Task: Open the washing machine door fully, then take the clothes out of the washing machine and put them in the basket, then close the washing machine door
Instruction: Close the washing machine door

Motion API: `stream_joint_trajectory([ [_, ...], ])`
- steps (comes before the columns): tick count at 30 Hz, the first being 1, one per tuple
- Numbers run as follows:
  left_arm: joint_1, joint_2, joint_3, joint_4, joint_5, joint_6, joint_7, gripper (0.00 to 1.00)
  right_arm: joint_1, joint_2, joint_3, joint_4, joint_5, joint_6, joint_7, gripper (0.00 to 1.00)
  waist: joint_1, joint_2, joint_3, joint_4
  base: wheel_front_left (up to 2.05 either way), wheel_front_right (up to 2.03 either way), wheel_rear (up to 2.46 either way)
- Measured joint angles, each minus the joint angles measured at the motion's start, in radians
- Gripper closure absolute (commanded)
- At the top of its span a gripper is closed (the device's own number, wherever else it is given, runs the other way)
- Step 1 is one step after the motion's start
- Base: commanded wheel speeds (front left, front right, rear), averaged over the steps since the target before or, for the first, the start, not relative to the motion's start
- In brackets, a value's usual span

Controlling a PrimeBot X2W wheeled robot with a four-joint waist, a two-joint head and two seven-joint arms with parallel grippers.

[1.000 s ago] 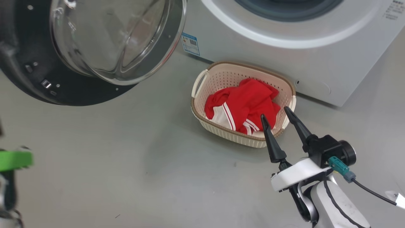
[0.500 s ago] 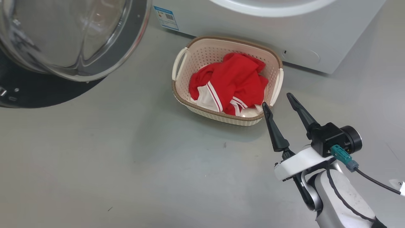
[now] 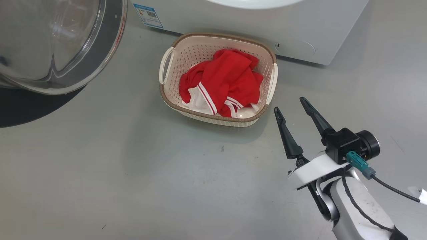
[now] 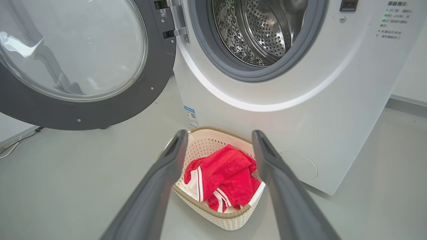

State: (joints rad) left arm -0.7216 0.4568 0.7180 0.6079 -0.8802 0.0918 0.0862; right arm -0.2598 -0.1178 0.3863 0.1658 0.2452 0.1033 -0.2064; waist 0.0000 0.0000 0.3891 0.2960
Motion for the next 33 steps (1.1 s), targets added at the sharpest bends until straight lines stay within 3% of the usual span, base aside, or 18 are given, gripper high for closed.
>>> stream_joint_trajectory([
  [11, -0.108, -0.029, 0.095, 0.142, -0.159, 0.017, 0.138, 1.00, 0.000, -0.001, 0.000, 0.002, 0.000, 0.000, 0.000, 0.00, 0.0000, 0.0000, -0.004, -0.009, 0.00, 0.00, 0.00],
  [33, -0.207, -0.036, 0.082, 0.315, -0.228, 0.028, 0.364, 1.00, -0.019, -0.002, 0.001, 0.000, 0.000, 0.000, -0.002, 0.00, 0.0000, 0.0000, 0.009, -0.017, 0.00, 0.00, 0.00],
])
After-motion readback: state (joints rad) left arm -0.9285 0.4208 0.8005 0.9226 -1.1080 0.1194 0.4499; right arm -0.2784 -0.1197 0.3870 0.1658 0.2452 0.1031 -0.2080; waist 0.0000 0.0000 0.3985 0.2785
